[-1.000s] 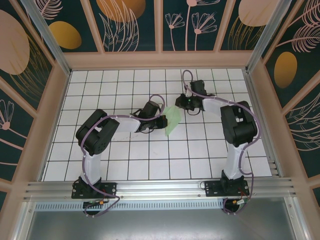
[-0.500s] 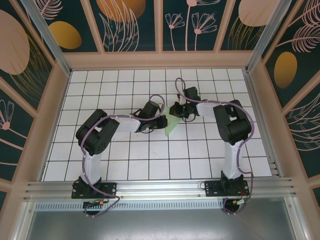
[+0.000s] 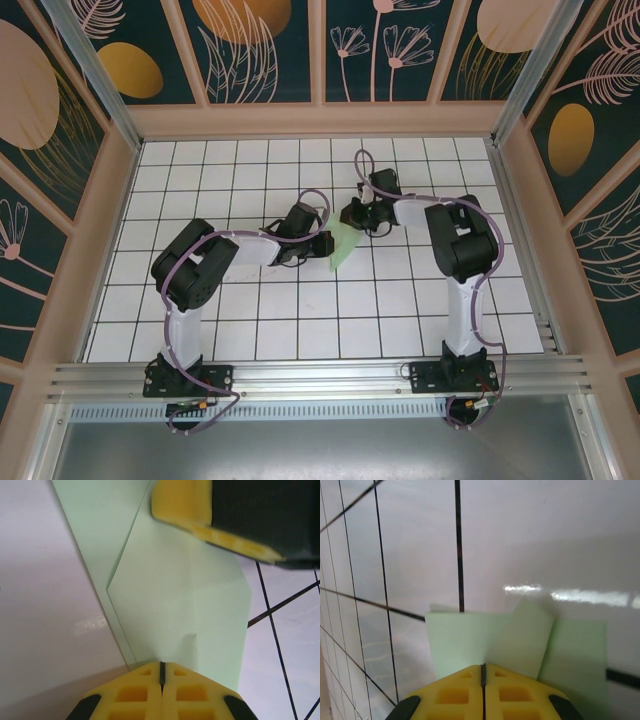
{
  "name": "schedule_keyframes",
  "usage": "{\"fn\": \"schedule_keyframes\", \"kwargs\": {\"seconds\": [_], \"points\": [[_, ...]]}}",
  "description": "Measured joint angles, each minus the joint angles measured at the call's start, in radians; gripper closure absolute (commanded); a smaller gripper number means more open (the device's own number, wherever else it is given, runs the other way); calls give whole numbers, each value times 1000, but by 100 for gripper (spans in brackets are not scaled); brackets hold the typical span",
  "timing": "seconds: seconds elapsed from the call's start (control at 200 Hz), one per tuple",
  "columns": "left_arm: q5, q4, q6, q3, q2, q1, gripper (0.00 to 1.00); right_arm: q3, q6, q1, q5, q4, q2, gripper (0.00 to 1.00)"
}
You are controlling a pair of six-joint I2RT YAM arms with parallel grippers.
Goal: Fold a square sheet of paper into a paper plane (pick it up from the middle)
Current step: Fourth fold the wing at the center of the table.
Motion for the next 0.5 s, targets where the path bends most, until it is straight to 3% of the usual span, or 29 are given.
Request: {"fn": "schedule_keyframes", "kwargs": {"seconds": [0.5], "points": [[2, 2, 3, 0, 0, 0, 100, 130, 6, -80, 142, -16, 54, 93]]}}
